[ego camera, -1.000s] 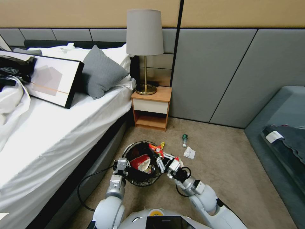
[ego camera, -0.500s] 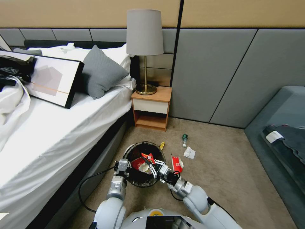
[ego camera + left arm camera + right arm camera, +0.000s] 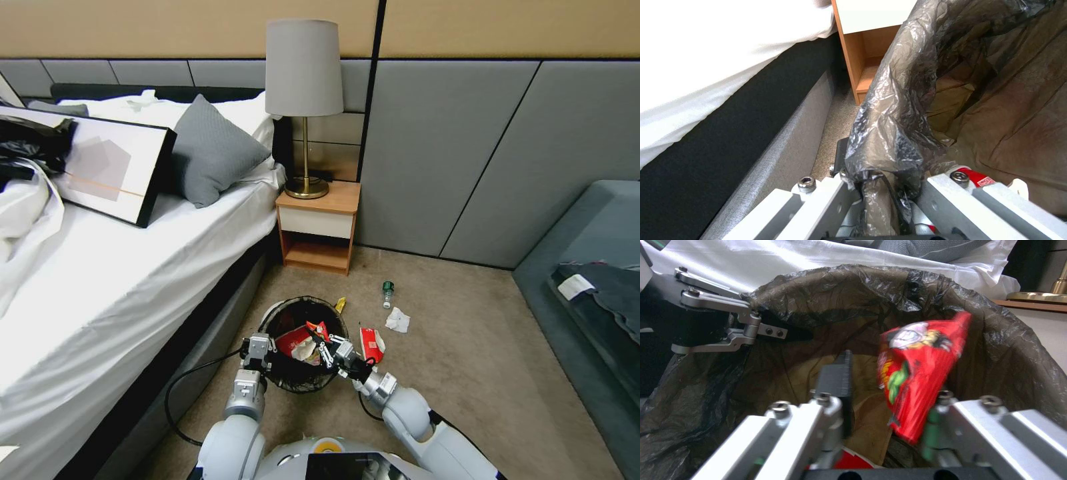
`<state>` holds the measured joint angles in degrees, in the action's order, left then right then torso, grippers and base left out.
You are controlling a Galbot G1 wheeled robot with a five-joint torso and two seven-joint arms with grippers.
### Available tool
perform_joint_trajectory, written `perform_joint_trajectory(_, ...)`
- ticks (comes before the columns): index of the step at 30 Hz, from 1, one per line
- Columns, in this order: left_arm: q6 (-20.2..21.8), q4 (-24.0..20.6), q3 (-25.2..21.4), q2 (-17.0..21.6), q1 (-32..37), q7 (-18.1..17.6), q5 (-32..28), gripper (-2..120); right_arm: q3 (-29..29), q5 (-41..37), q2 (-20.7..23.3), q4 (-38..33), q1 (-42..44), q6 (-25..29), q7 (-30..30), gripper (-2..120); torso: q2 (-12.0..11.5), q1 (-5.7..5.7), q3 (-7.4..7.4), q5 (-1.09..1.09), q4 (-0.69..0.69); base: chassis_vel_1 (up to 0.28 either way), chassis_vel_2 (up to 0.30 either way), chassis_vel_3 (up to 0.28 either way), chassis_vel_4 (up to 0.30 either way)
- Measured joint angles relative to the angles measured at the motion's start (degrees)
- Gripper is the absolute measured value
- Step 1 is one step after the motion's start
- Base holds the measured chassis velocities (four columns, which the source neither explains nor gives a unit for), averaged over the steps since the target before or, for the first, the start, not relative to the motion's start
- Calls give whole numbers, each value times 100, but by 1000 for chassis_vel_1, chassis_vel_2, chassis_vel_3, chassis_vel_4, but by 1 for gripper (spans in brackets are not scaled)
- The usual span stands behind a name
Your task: Pick up the trash bin, then pick up the garbage from the floor and place it into the trash bin.
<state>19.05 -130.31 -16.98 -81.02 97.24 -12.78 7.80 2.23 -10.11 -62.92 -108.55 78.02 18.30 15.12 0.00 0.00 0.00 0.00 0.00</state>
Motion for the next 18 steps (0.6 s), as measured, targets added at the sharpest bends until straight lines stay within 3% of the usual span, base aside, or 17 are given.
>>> perform_joint_trajectory(10,1,9,8,-2,-31,-1,-16,2,35,27,4,-4,65,20,9,72,0,0,0,0,0,0,0,0,0)
perform_joint_trajectory(14,2,9,7,-2,-32,-1,-17,2,36,34,-11,-4,71,23,11,80,0,0,0,0,0,0,0,0,0)
perform_joint_trajectory(16,5,10,7,0,-31,-1,-19,2,26,52,-23,-4,73,26,16,92,0,0,0,0,0,0,0,0,0)
perform_joint_trajectory(18,5,10,7,1,-30,-1,-20,2,22,56,-23,-4,73,26,17,96,0,0,0,0,0,0,0,0,0)
